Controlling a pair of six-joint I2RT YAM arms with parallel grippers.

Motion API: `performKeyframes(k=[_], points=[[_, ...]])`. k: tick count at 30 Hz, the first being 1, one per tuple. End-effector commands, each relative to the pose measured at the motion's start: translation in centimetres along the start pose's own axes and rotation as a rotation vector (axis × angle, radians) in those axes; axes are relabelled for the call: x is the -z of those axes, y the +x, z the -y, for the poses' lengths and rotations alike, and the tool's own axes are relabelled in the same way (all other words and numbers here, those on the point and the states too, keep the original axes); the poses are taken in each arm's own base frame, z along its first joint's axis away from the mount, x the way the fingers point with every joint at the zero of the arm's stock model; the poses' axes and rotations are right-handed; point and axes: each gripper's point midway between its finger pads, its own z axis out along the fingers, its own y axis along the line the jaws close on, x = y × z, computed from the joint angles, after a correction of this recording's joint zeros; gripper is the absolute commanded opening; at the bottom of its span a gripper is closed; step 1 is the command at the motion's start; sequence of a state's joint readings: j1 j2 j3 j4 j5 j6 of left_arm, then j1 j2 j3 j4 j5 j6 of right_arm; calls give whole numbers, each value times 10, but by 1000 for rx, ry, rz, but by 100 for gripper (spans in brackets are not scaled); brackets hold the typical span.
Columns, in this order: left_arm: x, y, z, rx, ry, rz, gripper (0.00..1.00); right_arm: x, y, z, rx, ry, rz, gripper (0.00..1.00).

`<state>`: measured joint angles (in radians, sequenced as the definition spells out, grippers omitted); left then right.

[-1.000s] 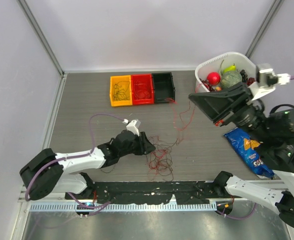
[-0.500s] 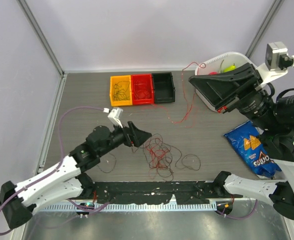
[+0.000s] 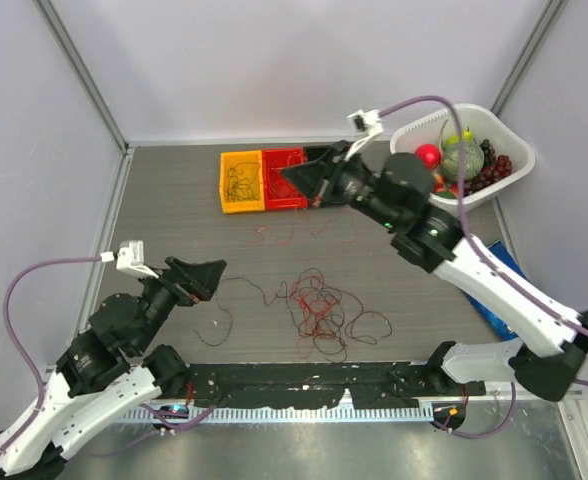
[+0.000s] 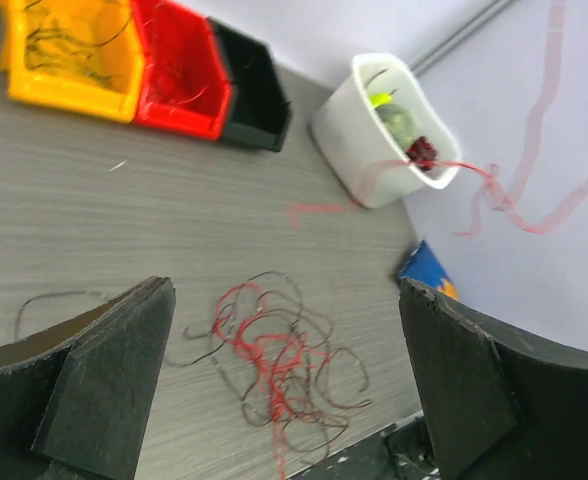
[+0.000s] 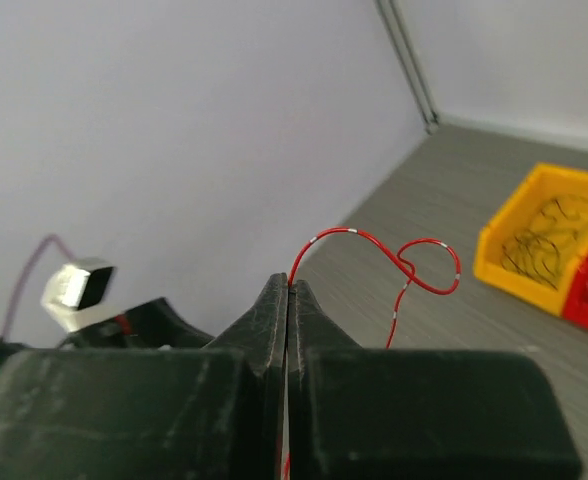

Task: Untangle the cables

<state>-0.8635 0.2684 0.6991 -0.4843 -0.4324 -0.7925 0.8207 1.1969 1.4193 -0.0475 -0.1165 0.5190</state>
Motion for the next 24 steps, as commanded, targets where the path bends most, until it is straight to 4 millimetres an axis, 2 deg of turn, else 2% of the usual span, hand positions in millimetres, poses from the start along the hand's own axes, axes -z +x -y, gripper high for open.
performKeyframes(k=[1, 7, 9, 10, 12, 16, 17, 18, 20, 22, 24], points=[[5, 23, -43, -32, -155, -50, 98, -31, 15, 42, 38, 108, 33, 1], [3, 38, -47, -71, -170, -120, 99, -68, 38, 100, -33, 138, 29, 1], [3, 39, -46, -82, -170, -130, 99, -80, 44, 117, -95, 114, 28, 1], [4, 40, -46, -85, -168, -136, 99, -87, 40, 118, -104, 77, 57, 1], [4, 39, -46, -85, -171, -132, 99, -101, 55, 145, -164, 72, 55, 1], [4, 38, -47, -86, -172, -127, 99, -131, 66, 176, -226, 9, 59, 1], [4, 37, -47, -84, -171, -124, 99, -135, 64, 184, -225, 3, 67, 1], [4, 38, -46, -83, -169, -126, 99, -147, 67, 192, -203, -14, 65, 1], [1, 38, -44, -79, -164, -125, 99, -162, 69, 218, -172, 27, 56, 1], [-2, 41, -43, -79, -166, -133, 99, -172, 64, 242, -154, 68, 56, 1], [-5, 42, -43, -82, -173, -136, 99, -179, 59, 254, -150, 87, 57, 1]])
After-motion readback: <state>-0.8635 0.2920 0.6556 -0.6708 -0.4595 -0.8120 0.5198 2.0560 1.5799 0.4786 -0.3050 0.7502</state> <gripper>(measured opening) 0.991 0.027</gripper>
